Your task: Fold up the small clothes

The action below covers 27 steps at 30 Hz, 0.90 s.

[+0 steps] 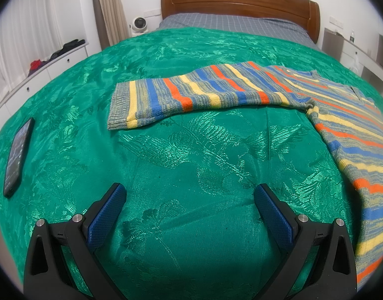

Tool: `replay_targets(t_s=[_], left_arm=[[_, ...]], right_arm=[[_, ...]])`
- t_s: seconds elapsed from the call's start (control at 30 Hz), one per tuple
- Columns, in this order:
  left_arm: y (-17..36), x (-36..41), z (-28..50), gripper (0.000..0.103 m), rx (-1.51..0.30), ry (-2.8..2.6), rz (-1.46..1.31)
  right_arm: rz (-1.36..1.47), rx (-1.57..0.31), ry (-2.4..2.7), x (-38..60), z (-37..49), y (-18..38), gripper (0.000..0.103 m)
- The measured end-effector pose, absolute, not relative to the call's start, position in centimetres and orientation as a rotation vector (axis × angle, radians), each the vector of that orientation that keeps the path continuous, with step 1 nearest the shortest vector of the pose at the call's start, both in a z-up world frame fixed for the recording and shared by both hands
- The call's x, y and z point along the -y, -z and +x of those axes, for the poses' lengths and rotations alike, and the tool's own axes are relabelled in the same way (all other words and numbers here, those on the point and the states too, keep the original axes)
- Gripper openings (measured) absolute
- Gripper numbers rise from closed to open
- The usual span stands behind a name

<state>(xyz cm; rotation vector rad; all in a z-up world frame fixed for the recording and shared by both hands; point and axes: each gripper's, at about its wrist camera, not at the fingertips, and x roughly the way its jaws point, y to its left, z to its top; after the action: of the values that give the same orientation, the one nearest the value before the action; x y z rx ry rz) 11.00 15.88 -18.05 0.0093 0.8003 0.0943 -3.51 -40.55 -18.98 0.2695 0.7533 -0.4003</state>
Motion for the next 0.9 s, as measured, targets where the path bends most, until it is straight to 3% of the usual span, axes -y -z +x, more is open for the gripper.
replay_targets(t_s=[0.9], left_arm=[[18.06,-15.89,10.97,0.103,-0.799,-0.095,0.011]], right_arm=[[0.263,-0.752,0.404,40.56,-3.47,19.09,0.1]])
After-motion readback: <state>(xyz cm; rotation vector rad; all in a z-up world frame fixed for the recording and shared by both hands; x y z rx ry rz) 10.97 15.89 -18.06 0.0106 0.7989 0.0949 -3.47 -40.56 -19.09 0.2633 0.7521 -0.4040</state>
